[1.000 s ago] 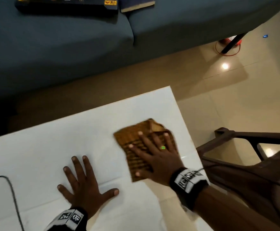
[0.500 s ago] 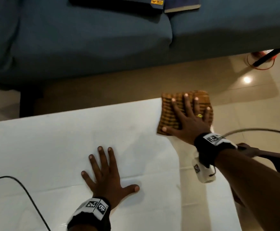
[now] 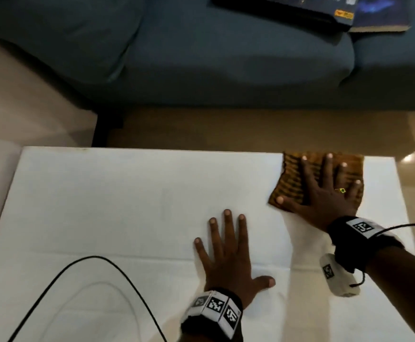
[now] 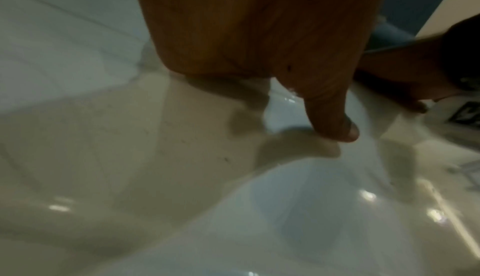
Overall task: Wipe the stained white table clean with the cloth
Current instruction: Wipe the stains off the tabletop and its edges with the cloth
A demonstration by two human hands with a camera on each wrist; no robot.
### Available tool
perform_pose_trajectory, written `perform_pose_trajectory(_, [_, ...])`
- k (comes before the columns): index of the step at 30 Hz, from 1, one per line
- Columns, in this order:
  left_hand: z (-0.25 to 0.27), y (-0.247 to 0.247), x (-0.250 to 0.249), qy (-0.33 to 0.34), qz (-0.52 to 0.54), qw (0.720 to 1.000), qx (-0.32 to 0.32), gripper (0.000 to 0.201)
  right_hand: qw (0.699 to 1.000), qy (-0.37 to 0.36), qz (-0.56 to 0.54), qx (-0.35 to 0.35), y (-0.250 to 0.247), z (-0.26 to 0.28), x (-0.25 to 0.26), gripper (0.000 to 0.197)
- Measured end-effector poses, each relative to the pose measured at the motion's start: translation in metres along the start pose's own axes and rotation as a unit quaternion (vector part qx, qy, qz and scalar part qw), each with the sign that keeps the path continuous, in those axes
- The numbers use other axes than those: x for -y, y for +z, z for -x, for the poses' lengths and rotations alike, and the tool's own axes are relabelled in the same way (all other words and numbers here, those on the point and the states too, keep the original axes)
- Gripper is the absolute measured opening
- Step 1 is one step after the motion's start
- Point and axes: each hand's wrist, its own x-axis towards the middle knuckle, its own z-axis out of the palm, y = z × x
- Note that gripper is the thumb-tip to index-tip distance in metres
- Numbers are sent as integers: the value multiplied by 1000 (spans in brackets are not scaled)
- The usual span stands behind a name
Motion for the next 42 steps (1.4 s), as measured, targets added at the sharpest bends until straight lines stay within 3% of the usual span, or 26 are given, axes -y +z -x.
perform_pose_trajectory(3, [14, -7, 49, 63, -10, 994, -90, 107, 1000, 2, -14, -9, 5, 0, 42, 116])
perform_pose_trajectory(6, [33, -23, 139, -44, -19, 985, -166, 104, 1000, -15, -7, -4, 12, 3, 89, 118])
perform_pose_trajectory(8, [53, -32, 211, -128, -7, 973, -193, 113, 1000, -31, -1, 0, 17, 6, 135, 115])
perform_pose_trajectory(12, [108, -42, 331, -229, -15, 958, -169, 130, 996, -83, 13, 6, 32, 7, 247, 116])
perform_pose_trajectory(15, [131, -41, 364, -236, -6, 964, -125, 130, 990, -135, 28, -2, 49, 10, 335, 116])
perform_pose_trajectory(22, [129, -40, 384, -181, 10, 975, -126, 154, 964, -262, 47, 9, 93, 22, 532, 123])
perform_pose_trajectory(25, [128, -42, 385, -183, 20, 975, -128, 159, 944, -323, 66, 23, 118, 47, 582, 122])
perform_pose_trajectory(29, [128, -43, 385, -177, 38, 977, -113, 163, 926, -361, 108, 16, 136, 65, 586, 115])
perform_pose_trajectory(35, [131, -40, 394, -213, 34, 972, -90, 160, 913, -393, 108, 11, 142, 79, 549, 107])
perform_pose_trajectory(40, [138, -51, 385, -243, 41, 969, 18, 162, 922, -377, 93, 12, 139, 93, 479, 107])
perform_pose_trajectory(42, [140, -57, 374, -256, 27, 966, 1, 163, 925, -373, 77, 6, 136, 97, 441, 107])
